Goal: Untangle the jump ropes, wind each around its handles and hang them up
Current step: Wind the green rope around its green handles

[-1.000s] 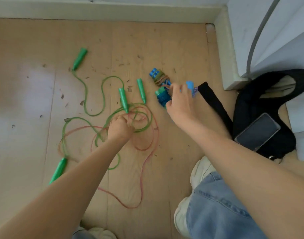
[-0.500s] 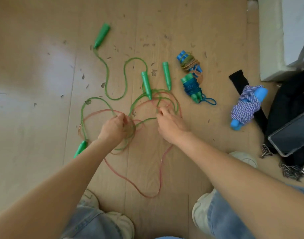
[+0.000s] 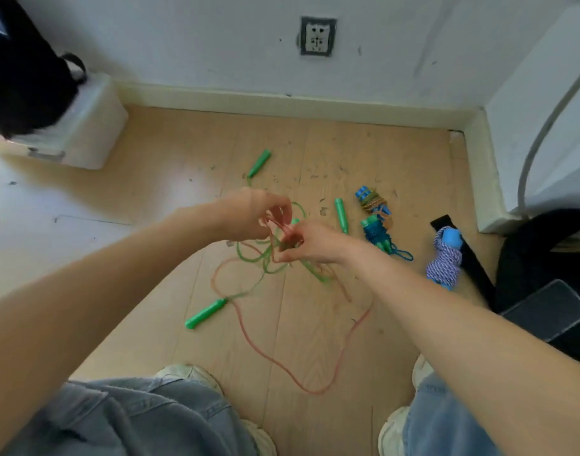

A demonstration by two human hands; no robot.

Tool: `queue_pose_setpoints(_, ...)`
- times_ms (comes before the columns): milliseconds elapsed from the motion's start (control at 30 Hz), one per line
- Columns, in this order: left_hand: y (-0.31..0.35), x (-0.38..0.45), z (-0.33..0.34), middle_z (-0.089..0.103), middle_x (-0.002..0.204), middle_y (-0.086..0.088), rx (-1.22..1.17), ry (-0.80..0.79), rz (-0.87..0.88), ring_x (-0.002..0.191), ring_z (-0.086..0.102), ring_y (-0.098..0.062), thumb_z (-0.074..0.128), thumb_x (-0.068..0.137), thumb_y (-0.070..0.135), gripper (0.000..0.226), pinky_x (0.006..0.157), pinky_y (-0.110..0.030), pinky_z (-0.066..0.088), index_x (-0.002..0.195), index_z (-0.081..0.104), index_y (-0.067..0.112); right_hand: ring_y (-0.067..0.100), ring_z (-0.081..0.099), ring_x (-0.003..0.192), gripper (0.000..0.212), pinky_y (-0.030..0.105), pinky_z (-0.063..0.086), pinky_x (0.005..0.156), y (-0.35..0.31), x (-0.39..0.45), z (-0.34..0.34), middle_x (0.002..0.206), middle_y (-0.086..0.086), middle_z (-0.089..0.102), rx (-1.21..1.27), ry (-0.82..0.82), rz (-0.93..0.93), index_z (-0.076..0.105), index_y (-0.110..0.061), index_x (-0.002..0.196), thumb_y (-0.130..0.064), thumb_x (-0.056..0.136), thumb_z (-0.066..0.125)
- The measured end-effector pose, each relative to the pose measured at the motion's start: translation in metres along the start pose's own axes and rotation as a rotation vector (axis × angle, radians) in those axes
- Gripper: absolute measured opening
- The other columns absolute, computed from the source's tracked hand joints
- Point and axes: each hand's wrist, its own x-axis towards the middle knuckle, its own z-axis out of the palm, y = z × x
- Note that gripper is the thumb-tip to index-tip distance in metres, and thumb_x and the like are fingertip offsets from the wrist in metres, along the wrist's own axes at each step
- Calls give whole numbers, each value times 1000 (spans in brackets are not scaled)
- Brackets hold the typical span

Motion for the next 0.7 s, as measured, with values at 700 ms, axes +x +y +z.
queue_pose_setpoints(700, 56, -90, -63, 71, 91, 8, -679, 397, 176, 79, 65, -6, 62, 87, 14, 22, 59, -22, 48, 107, 63, 23, 3, 53, 58, 12, 17, 43, 57, -105, -147, -108, 67, -5, 65, 85, 344, -383, 66, -20, 79, -13, 88, 60)
